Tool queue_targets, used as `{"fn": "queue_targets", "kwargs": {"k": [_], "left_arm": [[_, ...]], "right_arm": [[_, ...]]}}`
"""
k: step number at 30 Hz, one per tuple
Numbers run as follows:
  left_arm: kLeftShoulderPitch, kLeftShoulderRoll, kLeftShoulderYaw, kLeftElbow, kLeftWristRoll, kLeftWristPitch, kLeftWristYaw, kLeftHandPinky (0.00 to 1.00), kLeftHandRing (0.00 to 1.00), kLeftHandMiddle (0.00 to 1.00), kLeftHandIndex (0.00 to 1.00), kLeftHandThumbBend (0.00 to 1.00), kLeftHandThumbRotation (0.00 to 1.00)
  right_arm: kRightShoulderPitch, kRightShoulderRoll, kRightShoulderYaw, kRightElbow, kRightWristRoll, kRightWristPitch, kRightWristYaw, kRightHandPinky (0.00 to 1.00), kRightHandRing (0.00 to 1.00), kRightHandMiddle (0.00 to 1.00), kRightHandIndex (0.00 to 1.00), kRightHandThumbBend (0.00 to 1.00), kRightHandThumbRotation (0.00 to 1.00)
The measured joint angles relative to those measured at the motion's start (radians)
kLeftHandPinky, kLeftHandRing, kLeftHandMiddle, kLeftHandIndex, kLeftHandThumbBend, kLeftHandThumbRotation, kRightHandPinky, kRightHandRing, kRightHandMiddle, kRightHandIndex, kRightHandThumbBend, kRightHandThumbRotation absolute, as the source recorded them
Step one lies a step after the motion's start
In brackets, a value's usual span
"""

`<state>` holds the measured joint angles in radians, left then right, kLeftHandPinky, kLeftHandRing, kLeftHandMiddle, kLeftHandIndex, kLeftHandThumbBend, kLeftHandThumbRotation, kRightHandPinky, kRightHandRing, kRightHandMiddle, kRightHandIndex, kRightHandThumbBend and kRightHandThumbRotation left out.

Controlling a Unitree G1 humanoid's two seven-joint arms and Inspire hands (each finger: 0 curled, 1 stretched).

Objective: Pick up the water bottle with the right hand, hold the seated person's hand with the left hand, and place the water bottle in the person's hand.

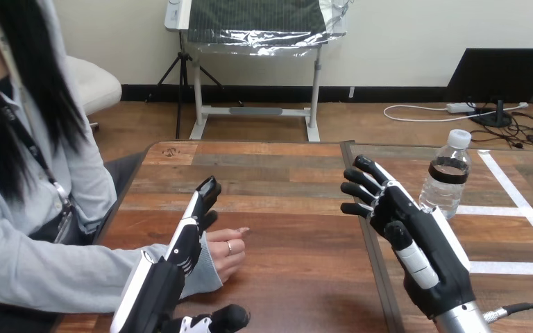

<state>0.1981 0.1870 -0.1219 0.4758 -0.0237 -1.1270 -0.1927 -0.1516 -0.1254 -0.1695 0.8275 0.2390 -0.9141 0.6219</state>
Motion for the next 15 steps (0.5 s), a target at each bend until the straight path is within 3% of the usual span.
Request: {"fn": "queue_targets", "kwargs": {"k": [15], "left_arm": [[0.000,0.003,0.012,-0.017,-0.009,0.023,-0.011,1.00,1.00,1.00,1.00,1.00,0.69]], "right_arm": [[0.000,-0.007,-0.003,-0.016,0.003,0.000,-0.013,0.76,0.88,0.90,0.92,1.00,0.79]]}}
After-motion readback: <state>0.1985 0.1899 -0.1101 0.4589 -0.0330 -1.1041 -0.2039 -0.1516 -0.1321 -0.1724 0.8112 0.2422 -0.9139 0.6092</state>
